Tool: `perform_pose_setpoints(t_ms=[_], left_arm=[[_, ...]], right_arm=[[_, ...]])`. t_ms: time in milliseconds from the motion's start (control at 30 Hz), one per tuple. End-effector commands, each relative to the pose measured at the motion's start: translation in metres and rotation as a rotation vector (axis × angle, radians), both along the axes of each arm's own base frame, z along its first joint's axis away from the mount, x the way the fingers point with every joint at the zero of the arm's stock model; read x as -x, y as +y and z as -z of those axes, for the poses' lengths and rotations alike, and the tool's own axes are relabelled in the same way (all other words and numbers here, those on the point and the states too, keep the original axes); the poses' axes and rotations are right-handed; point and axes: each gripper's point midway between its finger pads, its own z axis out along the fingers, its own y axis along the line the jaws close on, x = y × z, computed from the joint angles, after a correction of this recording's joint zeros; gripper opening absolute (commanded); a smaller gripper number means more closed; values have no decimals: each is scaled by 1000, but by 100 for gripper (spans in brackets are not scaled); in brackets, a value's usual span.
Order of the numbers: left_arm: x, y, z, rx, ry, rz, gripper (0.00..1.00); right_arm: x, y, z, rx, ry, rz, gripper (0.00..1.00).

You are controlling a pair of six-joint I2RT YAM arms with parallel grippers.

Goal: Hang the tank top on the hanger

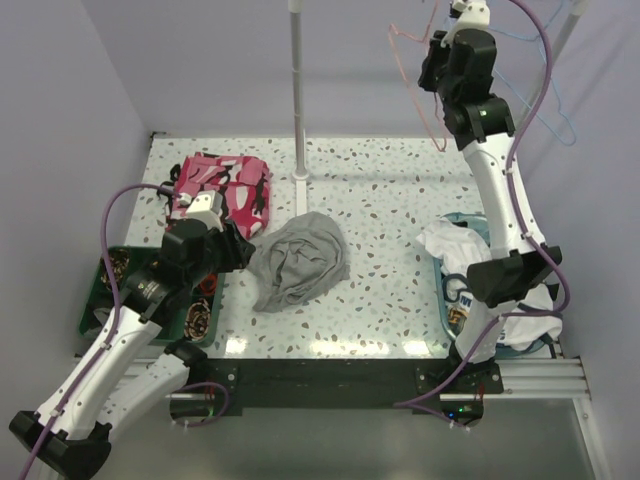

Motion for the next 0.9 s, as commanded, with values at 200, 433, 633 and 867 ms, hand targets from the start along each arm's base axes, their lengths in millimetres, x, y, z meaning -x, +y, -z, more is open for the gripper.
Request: perform_pose_setpoints(t_ms=[200, 433, 633, 867], left_arm=[[-4, -2, -19, 6, -63, 14, 51], [-5, -3, -22, 9, -68, 15, 51], [-5, -2, -23, 9, -73, 11, 51], [-7, -4, -27, 10, -77, 18, 51]], right_arm=[[-4, 3, -5, 0, 4, -4, 26], [-10, 4, 6, 5, 28, -6, 27], [-13, 4, 5, 5, 27, 3, 17], [-12, 0, 3, 19, 31, 19, 1]])
